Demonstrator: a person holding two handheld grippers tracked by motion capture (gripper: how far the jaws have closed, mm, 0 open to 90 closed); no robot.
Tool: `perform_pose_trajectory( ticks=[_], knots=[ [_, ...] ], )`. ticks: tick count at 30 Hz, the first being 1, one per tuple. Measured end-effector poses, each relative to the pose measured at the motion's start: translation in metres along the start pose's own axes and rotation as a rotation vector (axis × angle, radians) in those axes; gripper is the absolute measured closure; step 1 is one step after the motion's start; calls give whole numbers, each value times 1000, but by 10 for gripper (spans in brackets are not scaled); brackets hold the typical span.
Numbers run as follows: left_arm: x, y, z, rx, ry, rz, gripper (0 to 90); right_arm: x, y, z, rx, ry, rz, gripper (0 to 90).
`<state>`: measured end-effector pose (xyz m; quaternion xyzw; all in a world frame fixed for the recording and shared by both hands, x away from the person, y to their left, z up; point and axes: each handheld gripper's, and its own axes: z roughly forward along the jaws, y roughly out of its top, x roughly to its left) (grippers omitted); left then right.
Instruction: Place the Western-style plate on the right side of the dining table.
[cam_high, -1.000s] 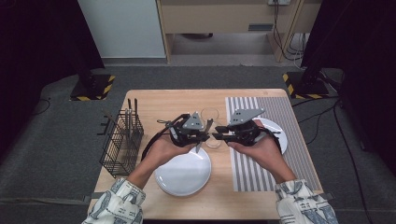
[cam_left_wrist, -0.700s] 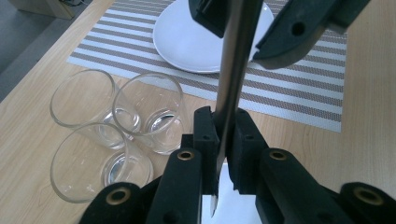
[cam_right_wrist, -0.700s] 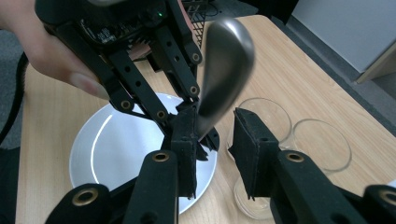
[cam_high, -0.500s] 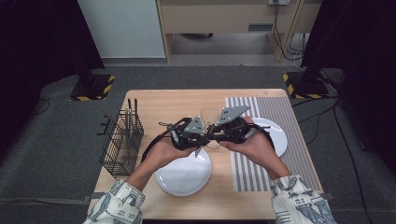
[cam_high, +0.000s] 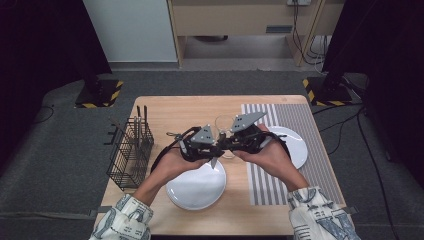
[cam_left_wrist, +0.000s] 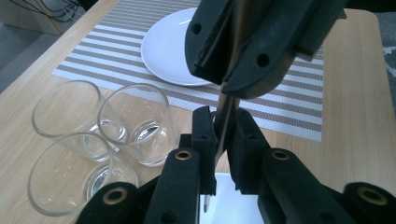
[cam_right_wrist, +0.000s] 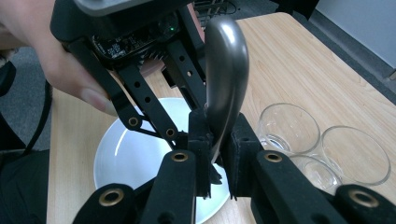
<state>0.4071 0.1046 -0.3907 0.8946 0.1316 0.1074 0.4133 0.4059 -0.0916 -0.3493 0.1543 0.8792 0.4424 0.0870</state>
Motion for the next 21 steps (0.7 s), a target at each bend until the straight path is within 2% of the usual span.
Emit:
perform_pose_trajectory(
  ticks=[4,6,8,12,15,19,21],
  knots=[
    [1,-5,0,-8,46,0,600,-2,1,-3,-9,-8,7,829],
    [1,-9,0,-18,59,-13,527,-3,1,-4,-17,-14,13,829],
    [1,-11,0,-18,64,-15,512,-3,0,-6,-15,-24,10,830],
    [-1,-20,7,27,74,-11,461,-5,-1,-9,-18,-30,19,830],
    [-1,-25,16,39,59,-26,478,-5,-2,-11,-21,-26,17,830],
    [1,-29,26,30,38,-66,541,-4,-2,-12,-25,-21,16,830],
    [3,-31,28,33,27,-70,564,-4,-2,-12,-25,-19,14,830]
  ],
)
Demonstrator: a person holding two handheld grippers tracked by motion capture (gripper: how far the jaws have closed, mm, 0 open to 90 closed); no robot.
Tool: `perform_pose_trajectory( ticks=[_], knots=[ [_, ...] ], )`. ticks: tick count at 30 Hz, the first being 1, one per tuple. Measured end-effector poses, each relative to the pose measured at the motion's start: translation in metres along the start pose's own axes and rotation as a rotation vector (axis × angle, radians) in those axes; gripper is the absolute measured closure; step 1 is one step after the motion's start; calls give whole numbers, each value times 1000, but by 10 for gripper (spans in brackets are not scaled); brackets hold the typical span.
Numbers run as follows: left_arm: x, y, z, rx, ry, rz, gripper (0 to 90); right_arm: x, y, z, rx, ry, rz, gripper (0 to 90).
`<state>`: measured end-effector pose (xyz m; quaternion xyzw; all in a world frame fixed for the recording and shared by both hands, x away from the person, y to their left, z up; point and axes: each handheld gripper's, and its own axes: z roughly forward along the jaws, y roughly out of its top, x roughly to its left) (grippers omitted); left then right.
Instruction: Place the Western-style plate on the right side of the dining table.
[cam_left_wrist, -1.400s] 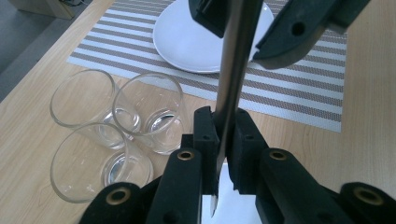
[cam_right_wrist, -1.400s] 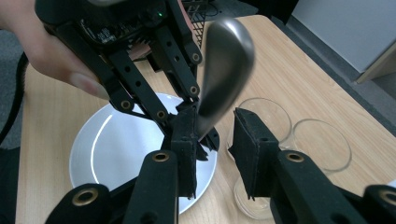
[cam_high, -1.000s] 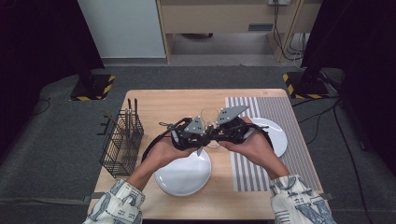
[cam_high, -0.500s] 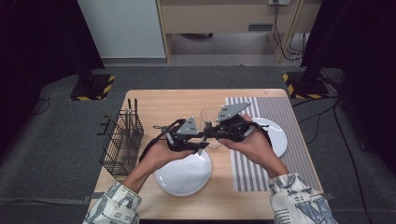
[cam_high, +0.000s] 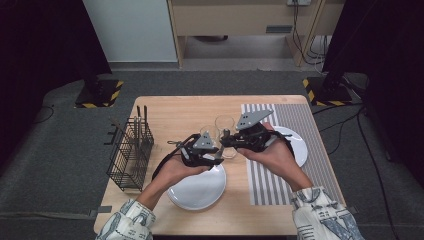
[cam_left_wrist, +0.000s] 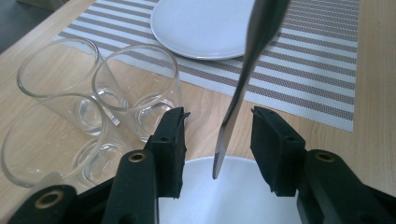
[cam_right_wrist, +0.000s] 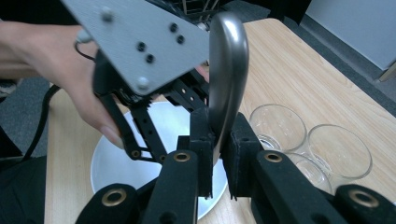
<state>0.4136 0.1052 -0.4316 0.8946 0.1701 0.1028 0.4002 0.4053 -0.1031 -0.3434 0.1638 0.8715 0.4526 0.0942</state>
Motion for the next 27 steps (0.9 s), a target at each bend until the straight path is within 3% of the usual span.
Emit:
perform_pose_trajectory(
  ticks=[4,8,10,13,18,27],
  knots=[
    [4,-3,1,-14,-23,-15,647,1,0,-3,-10,6,-4,830],
    [3,-2,2,-22,-47,10,711,1,-1,-4,-16,8,-1,831],
    [0,-1,5,-33,-69,42,760,1,-1,-4,-20,12,4,831],
    [2,-1,7,-37,-75,32,811,1,-3,-5,-32,12,-4,829],
    [-3,-5,5,-28,-64,55,860,-1,-10,-6,-39,24,-1,810],
    [-8,-15,-4,-7,-40,42,886,2,-14,1,-31,17,-17,766]
  ],
)
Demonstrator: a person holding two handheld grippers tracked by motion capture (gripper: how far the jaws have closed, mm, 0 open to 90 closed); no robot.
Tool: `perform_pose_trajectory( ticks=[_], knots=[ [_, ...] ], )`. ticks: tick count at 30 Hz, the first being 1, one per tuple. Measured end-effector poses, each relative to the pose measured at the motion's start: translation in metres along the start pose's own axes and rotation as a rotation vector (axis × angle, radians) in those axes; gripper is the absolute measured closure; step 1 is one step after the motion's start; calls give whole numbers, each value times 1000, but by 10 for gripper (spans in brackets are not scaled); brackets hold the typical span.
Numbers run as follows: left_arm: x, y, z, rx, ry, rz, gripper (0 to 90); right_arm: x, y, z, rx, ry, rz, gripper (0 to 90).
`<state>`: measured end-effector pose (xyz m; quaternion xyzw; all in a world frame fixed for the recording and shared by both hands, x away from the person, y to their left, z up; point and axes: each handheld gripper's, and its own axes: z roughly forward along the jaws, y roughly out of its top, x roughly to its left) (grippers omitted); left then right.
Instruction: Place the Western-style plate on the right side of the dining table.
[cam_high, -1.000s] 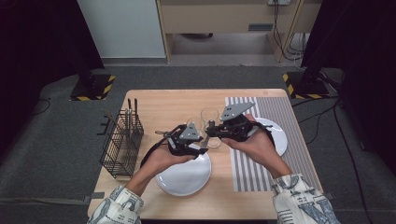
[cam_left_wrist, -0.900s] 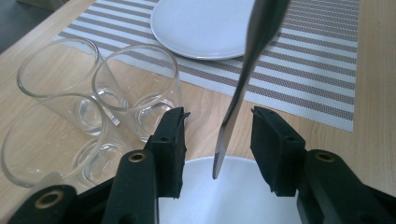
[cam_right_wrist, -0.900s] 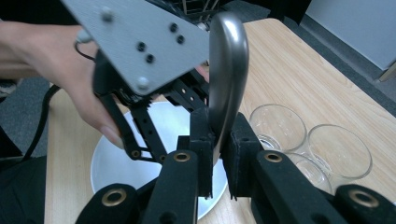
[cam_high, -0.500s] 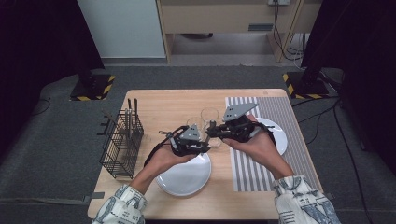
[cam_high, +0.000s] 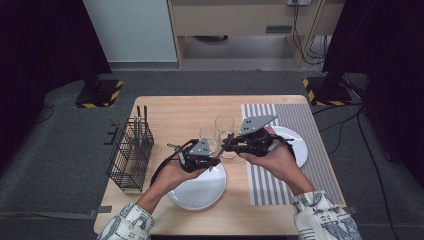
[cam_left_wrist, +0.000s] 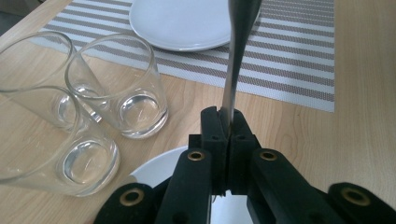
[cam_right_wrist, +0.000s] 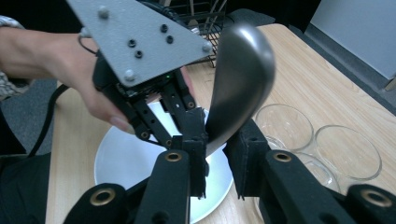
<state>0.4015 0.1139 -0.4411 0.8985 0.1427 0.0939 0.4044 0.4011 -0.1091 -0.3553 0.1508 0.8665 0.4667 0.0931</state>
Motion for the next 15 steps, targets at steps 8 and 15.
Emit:
perform_pose_trajectory(
  ticks=[8,15],
  knots=[
    [-1,-2,0,17,14,-18,888,5,3,7,-11,-90,1,667],
    [-5,-5,-2,8,7,-14,888,9,7,8,-15,-155,-8,615]
  ],
)
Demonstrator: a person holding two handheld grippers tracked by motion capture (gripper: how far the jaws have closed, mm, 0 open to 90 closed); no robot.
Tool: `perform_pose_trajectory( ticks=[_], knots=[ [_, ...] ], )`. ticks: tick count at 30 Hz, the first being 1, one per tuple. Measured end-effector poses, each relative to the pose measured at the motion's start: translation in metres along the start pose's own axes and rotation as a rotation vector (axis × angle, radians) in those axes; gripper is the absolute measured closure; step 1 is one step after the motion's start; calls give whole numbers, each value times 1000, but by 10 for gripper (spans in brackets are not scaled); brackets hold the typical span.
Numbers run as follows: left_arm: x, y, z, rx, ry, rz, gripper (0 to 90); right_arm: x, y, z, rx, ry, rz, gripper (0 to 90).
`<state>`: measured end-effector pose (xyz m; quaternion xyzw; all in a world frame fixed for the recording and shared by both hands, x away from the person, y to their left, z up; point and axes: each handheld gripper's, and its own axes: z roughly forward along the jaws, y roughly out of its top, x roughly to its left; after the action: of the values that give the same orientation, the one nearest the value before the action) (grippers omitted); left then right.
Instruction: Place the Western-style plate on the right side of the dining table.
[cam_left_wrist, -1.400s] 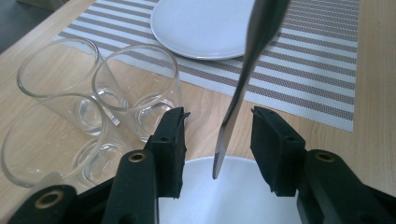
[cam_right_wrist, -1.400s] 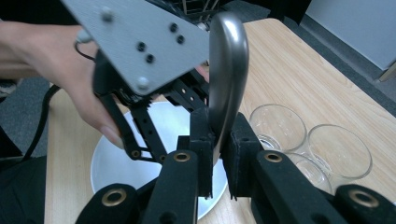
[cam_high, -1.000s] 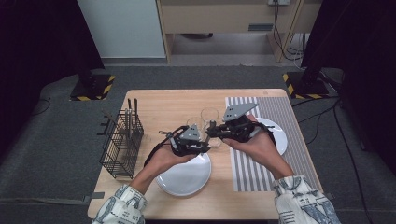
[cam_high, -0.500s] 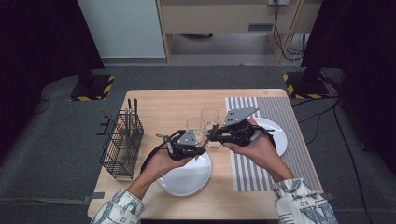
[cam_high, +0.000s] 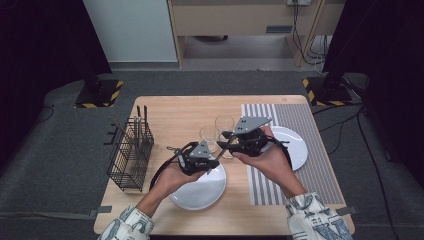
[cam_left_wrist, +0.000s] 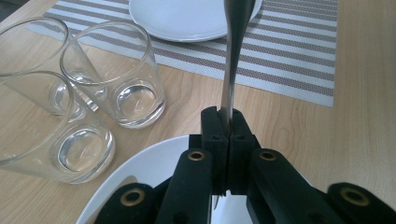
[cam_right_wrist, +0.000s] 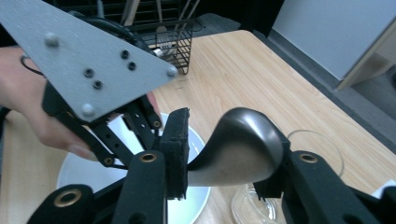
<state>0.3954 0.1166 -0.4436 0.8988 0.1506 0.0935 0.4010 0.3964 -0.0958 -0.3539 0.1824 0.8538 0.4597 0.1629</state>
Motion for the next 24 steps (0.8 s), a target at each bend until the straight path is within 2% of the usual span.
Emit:
perform_pose_trajectory(
  ticks=[7,11,16,24],
  knots=[
    [2,-4,-3,-6,-14,-10,889,0,-5,0,-15,-35,1,585],
    [3,-5,-3,5,-6,-11,889,-6,-15,2,-8,-46,27,571],
    [3,-6,-3,13,-22,2,889,-12,-27,0,-9,-52,63,552],
    [4,-6,-4,20,-33,-8,887,-18,-45,-5,-18,-67,101,552]
  ],
)
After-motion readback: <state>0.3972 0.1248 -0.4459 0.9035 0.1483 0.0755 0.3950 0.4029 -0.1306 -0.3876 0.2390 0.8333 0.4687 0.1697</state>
